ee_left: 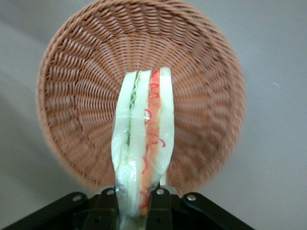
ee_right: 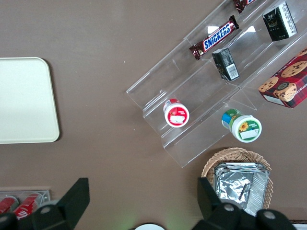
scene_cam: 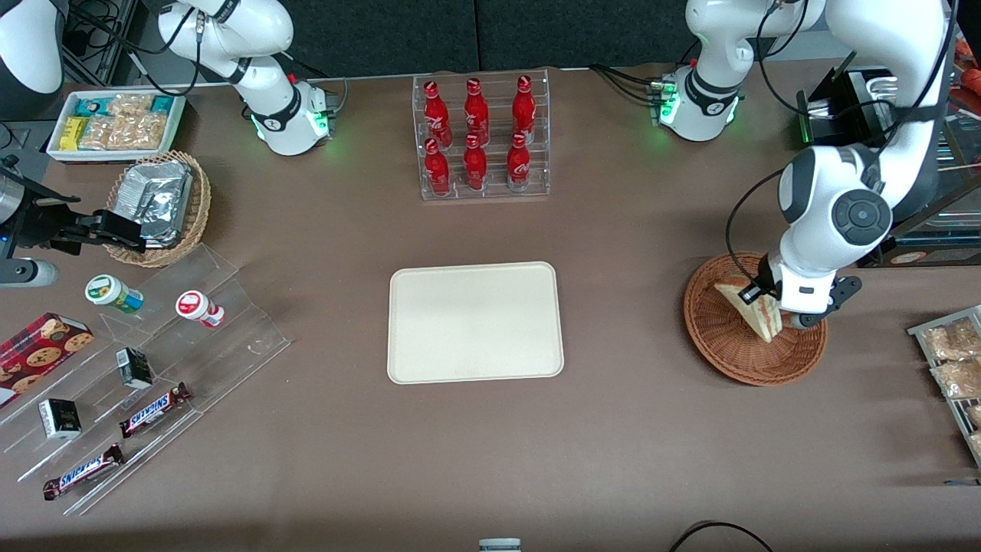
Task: Place sandwich from basket to tray
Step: 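Lift the sandwich out of the basket and carry it toward the cream tray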
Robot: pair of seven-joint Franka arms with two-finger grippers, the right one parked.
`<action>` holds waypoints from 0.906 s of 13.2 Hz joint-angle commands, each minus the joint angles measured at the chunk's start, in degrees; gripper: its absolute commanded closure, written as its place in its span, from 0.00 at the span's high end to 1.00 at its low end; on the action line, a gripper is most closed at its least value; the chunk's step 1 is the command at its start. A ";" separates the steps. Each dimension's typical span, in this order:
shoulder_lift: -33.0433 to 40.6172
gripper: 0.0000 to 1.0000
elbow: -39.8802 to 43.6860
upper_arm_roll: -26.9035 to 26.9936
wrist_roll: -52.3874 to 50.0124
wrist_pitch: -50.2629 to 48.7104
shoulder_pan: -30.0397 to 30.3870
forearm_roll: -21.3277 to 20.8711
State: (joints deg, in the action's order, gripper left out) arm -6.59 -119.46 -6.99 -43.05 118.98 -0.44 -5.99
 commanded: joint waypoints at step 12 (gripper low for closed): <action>-15.88 0.19 30.50 -20.70 -10.87 -13.69 -13.51 -5.94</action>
State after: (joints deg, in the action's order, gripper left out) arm -16.24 -95.34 -27.94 -48.84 105.99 -9.90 -7.95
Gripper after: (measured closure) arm 0.797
